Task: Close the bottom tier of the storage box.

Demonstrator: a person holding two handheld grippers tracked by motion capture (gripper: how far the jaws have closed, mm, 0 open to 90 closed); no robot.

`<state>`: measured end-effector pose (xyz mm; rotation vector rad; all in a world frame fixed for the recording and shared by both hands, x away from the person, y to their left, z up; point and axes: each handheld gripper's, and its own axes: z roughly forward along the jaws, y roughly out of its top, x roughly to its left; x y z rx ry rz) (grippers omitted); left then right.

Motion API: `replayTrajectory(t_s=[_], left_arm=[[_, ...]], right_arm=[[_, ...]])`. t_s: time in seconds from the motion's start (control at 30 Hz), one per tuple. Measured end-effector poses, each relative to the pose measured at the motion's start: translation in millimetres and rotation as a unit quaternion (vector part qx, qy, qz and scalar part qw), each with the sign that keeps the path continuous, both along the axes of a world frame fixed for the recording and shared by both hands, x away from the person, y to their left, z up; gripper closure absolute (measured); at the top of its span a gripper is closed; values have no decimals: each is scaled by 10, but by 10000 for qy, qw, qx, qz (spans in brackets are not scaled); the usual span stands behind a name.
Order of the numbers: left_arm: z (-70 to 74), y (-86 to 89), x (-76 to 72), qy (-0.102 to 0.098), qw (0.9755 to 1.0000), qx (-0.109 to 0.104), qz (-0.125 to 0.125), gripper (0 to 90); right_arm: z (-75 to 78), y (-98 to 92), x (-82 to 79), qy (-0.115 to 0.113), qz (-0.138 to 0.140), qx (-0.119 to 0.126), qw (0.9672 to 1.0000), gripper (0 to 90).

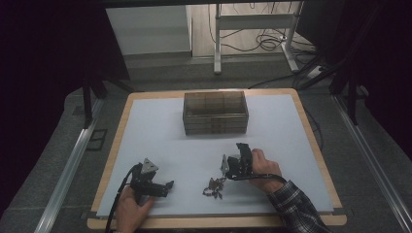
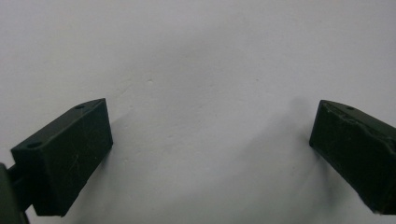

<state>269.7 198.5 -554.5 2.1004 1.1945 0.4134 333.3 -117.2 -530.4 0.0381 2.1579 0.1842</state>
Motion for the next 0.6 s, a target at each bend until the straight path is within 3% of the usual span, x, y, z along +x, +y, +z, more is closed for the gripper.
replayTrajectory(t_s=[0.27, 0.4, 0.47, 0.6], left_arm=[[0, 0, 0, -1, 10000, 0, 0, 0], [0, 0, 0, 1, 10000, 1, 0, 0], [0, 0, 0, 0, 10000, 1, -1, 0], [0, 0, 0, 0, 10000, 2, 0, 0]], right_arm=[[-36, 78, 37, -72, 106, -137, 9998, 352], [-47, 139, 41, -192, 64, -348, 9992, 366], [-58, 142, 55, -156, 138, -296, 9993, 367], [-59, 189, 57, -267, 111, -508, 9983, 369]])
